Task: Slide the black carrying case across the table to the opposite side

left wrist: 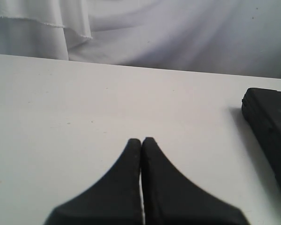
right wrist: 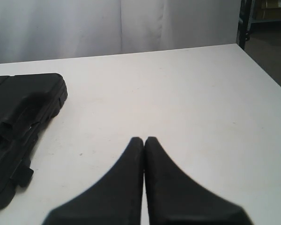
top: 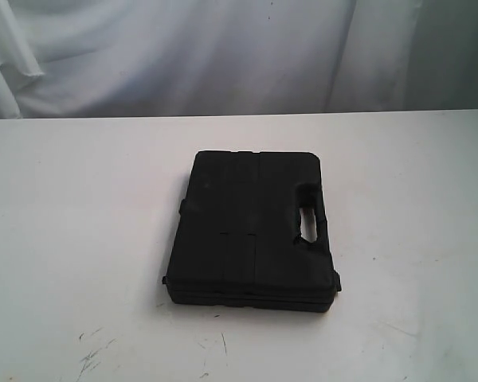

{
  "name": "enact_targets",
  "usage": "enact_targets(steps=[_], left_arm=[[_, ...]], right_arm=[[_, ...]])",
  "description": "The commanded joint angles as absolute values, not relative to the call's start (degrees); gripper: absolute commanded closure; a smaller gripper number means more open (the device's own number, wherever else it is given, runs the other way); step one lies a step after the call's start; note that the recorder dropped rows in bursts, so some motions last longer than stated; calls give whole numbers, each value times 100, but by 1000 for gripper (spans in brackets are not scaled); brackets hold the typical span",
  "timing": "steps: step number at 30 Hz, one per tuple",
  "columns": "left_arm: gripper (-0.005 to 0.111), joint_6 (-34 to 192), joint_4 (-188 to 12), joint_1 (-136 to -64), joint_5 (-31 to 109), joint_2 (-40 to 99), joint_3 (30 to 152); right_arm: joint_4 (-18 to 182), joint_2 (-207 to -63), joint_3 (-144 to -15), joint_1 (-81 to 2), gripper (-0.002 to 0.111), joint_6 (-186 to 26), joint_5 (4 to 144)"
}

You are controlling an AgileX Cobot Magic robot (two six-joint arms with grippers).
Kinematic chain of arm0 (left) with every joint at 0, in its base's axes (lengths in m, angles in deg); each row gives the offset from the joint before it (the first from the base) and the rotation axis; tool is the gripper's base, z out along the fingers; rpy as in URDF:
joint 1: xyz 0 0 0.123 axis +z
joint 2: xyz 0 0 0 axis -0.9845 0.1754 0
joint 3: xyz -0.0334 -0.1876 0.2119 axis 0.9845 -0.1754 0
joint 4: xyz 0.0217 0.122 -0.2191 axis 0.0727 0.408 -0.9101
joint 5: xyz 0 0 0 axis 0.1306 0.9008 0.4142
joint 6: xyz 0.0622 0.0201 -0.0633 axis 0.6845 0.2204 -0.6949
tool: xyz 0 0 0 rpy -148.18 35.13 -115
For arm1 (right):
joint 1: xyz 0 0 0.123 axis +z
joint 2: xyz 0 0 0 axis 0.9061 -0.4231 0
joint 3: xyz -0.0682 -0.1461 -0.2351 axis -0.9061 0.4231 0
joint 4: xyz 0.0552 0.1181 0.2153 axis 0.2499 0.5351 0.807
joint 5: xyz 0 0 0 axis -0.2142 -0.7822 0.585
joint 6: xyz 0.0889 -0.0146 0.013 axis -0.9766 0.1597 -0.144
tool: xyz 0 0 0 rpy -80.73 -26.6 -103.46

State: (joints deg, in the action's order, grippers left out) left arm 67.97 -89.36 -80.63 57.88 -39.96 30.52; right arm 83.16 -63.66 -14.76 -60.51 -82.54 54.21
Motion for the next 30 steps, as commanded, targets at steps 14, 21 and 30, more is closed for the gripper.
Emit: enact_targets(steps=[14, 21, 30], left_arm=[[107, 6784, -8921, -8047, 5745, -4025, 3026], [107, 6784, -8921, -8047, 5745, -4025, 3026], [107, 6784, -8921, -8047, 5745, -4025, 3026]], right_arm=[[9952, -6334, -1454, -6044, 108, -8312, 9247], [9902, -6638, -2844, -6044, 108, -8285, 9174], [9346, -9332, -5652, -6018, 108, -8238, 6813]])
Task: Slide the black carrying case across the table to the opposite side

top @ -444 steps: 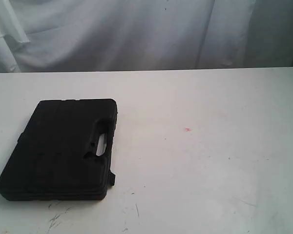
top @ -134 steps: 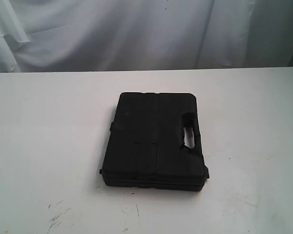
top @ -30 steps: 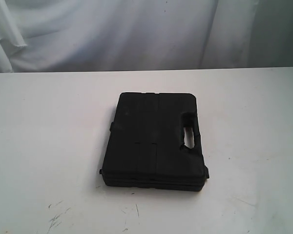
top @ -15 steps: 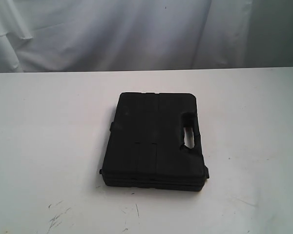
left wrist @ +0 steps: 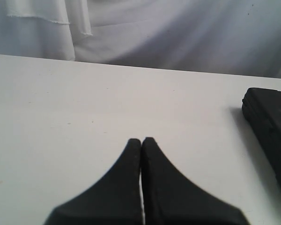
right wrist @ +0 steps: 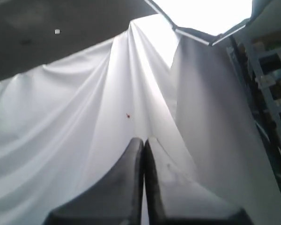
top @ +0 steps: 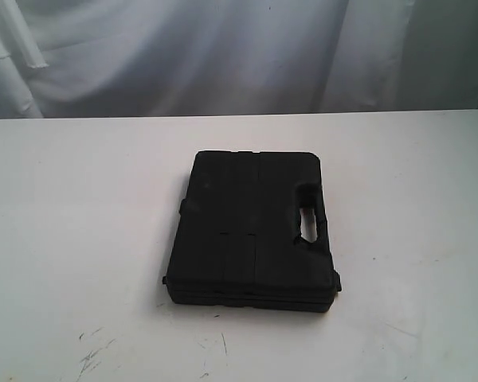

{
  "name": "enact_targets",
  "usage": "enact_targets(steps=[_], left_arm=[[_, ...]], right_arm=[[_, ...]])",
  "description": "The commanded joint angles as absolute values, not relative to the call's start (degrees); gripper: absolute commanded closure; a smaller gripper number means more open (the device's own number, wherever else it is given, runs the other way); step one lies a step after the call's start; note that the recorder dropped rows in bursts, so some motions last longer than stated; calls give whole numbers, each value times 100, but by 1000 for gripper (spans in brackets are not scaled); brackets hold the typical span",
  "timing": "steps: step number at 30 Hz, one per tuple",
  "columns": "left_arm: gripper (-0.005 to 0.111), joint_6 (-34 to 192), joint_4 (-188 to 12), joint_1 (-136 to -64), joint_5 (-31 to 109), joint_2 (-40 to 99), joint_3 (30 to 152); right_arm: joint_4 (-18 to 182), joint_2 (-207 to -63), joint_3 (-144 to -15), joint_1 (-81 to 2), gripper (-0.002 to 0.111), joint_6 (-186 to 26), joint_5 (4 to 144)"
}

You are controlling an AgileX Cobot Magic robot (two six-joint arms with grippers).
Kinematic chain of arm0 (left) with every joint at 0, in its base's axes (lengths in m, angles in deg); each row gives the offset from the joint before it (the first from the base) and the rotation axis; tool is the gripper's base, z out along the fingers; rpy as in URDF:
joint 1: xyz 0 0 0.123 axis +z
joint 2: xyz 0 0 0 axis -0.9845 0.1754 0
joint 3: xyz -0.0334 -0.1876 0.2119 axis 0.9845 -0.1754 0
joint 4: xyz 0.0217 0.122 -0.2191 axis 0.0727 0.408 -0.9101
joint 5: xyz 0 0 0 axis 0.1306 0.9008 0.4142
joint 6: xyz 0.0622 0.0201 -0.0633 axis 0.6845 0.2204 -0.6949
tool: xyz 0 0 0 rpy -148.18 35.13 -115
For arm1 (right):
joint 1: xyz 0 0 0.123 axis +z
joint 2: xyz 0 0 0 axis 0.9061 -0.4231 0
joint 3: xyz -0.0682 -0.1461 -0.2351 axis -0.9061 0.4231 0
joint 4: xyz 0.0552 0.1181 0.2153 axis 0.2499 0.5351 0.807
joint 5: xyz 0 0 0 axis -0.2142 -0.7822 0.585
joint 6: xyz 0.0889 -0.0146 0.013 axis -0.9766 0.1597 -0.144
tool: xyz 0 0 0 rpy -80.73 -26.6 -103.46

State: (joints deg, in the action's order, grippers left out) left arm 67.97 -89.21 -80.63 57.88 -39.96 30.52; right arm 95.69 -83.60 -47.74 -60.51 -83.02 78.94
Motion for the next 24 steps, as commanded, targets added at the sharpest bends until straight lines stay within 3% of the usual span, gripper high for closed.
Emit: enact_targets(steps=[1, 5, 12, 24], left_arm=[[107, 6784, -8921, -8047, 5745, -4025, 3026], [107, 6784, -8921, -8047, 5745, -4025, 3026], [107, 6784, -8921, -8047, 5745, -4025, 3026], [107, 6784, -8921, -8047, 5745, -4025, 3026]], right_arm=[[9346, -9644, -5885, -5973, 108, -8204, 6495], [9356, -11023, -6595, -5597, 108, -8191, 4834], [9316, -12679, -6638, -5260, 108, -8128, 2576], [9704, -14149, -7128, -4977, 108, -7983, 3202]])
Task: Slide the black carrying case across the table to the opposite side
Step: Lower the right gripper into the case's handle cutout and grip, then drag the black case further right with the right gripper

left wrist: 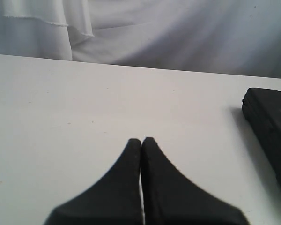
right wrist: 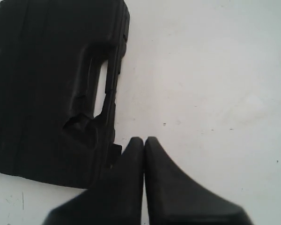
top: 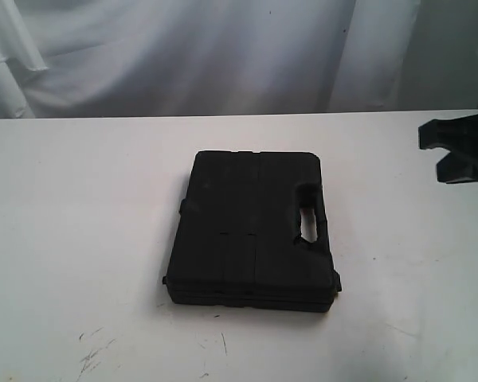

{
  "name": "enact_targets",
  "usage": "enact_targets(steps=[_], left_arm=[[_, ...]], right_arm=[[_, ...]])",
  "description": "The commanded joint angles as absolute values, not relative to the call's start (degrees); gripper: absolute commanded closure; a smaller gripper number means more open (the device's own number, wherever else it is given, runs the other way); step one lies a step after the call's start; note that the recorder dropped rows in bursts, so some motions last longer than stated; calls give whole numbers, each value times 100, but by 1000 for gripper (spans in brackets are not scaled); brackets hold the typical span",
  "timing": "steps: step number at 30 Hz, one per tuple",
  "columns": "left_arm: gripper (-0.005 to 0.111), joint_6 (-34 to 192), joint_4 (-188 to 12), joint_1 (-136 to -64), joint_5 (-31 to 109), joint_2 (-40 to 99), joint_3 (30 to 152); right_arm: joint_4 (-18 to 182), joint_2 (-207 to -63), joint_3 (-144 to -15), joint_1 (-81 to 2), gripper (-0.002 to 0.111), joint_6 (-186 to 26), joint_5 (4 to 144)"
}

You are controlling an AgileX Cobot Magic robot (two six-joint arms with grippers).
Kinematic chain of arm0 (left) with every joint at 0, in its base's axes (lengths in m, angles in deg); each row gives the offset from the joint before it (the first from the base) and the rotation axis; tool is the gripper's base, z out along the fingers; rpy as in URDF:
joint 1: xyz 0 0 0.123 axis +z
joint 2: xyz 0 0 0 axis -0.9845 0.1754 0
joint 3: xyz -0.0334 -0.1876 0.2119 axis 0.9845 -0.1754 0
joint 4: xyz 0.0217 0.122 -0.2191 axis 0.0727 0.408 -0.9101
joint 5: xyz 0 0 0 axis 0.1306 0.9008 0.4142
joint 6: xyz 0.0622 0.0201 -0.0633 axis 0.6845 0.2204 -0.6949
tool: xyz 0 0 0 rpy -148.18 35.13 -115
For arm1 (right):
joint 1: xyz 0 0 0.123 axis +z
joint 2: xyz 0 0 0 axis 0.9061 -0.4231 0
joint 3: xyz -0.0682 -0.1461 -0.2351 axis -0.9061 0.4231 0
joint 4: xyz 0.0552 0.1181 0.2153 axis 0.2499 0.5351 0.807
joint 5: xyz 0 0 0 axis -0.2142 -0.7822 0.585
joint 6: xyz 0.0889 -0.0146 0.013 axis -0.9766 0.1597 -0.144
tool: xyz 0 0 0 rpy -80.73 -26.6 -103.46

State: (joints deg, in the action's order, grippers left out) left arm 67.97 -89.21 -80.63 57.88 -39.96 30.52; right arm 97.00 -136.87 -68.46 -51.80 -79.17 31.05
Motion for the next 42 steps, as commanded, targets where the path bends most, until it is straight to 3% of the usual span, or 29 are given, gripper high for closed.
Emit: enact_targets(steps=[1, 16, 19, 24, 26, 42], left_arm=[[107, 6784, -8921, -8047, 5745, -4025, 3026], [107, 6784, -8921, -8047, 5745, -4025, 3026], [107, 6784, -8921, -8047, 5745, -4025, 3026], [107, 6784, -8921, -8047, 5745, -4025, 3026], [107, 6784, -8921, -8047, 5745, -4025, 3026], [107, 6784, -8921, -8047, 5745, -4025, 3026]], right_arm=[[9644, -14276, -7207, -4892, 108, -8120, 3202], [8607, -16643, -9217, -4095, 107, -9514, 2571], [8607, -17029, -9480, -4039, 98, -9543, 2581], [8616, -17455, -9773, -3926, 68, -9559, 2571], [8616, -17585, -9860, -3870, 63, -9559, 2571], [8213, -18406, -10013, -3704, 67, -9930, 2798]])
